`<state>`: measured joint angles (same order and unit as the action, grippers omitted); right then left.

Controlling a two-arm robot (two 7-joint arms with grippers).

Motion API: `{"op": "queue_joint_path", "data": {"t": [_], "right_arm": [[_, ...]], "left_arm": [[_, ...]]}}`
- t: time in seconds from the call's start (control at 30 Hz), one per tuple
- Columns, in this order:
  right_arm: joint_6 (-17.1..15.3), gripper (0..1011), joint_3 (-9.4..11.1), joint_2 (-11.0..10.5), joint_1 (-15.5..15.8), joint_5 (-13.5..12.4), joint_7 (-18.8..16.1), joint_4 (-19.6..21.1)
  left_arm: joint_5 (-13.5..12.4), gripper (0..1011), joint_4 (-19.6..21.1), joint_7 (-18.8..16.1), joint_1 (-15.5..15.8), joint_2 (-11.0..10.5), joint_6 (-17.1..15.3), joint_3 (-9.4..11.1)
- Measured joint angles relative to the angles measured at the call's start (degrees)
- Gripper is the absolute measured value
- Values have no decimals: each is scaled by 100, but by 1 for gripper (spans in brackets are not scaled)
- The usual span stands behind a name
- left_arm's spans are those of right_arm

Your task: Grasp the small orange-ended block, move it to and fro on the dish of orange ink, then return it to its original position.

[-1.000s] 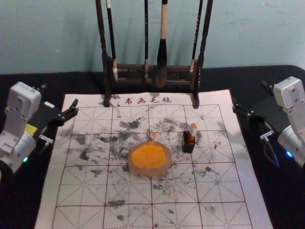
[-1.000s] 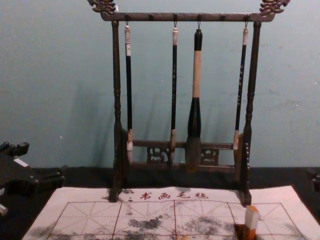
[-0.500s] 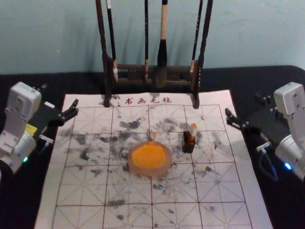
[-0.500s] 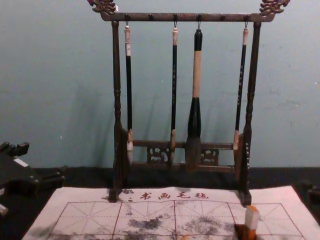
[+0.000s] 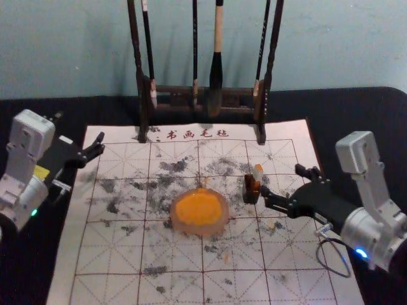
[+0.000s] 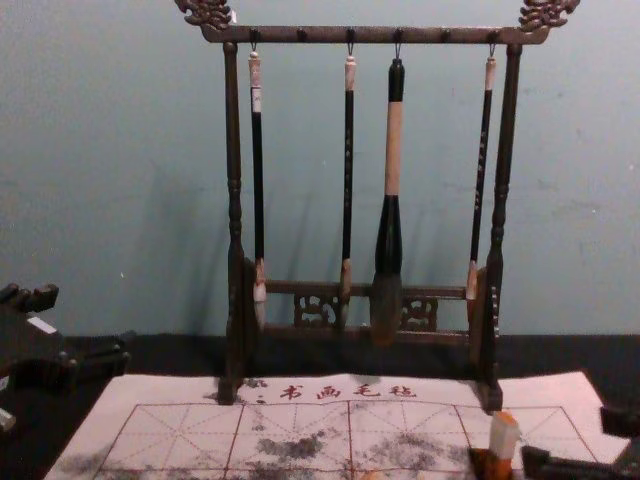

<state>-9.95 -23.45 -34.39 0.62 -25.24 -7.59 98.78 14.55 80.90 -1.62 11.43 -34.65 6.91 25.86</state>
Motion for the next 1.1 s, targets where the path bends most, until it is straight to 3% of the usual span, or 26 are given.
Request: {"op": "queue_joint_path", "data": {"t": [0.23,0.53,0.8,1.1], "right_arm": [[-433,1002,-69,467,-288,-36,26,-230],[-636,1002,-104,969,-676,119,175,-670],[-766,1002,-59,1134,-794,210,175,-790],[-835,1002,-32,1179,-801,361,105,-799]], "left_arm": [[0,1001,0,0,0,0,0,0],[0,1001,0,0,0,0,0,0],[0,1001,0,0,0,0,0,0],[0,1001,0,0,0,0,0,0]]}}
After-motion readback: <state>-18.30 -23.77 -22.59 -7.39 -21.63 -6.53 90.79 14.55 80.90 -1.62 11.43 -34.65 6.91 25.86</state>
